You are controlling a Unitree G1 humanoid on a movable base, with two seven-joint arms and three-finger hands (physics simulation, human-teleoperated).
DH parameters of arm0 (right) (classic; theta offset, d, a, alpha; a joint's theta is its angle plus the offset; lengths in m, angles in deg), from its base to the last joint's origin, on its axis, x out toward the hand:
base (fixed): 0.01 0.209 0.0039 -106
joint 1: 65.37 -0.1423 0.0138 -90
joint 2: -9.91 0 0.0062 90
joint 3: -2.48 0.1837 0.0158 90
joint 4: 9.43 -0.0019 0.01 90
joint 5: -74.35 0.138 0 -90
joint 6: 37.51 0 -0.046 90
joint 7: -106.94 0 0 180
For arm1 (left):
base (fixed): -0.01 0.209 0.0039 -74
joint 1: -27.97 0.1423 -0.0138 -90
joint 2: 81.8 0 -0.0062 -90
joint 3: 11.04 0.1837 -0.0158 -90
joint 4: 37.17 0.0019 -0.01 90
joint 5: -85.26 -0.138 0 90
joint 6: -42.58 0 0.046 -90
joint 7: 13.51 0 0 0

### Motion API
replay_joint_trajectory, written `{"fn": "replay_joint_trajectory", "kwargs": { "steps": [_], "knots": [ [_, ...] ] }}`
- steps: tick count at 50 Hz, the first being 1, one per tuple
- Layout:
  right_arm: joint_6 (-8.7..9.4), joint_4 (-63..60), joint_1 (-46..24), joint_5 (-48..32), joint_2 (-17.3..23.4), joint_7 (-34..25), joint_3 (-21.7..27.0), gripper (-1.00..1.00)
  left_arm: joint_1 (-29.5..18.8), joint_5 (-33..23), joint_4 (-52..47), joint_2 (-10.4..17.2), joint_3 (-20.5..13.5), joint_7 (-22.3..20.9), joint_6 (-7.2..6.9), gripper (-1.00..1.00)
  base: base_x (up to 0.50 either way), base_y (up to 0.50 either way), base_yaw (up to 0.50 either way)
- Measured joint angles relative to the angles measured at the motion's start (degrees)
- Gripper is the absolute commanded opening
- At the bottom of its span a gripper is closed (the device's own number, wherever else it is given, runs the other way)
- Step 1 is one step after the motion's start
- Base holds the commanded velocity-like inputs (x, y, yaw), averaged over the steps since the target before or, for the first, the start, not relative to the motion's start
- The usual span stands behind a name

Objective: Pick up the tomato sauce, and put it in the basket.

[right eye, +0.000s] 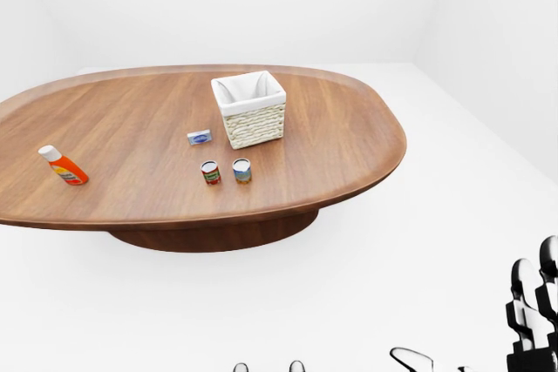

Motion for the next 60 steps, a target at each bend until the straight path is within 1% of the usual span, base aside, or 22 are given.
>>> {"fn": "replay_joint_trajectory", "kwargs": {
  "steps": [5,40,60],
  "knots": [
    [0.0,0.0,-0.6,-0.2,0.4,0.3,0.0,1.0,0.0,-0.4,0.0,-0.1,0.2,0.0,0.0,1.0,0.24,0.0,0.0],
    [0.0,0.0,-2.3,-0.7,0.3,0.1,-0.2,1.0,-0.2,-0.8,0.1,-0.3,0.6,0.0,0.0,1.0,0.41,0.0,0.0],
    [0.0,0.0,-2.9,-1.2,-0.7,-0.7,-0.8,1.0,0.0,-1.5,0.3,-0.8,1.0,0.0,0.0,1.0,0.41,0.0,0.0]
  ]
}}
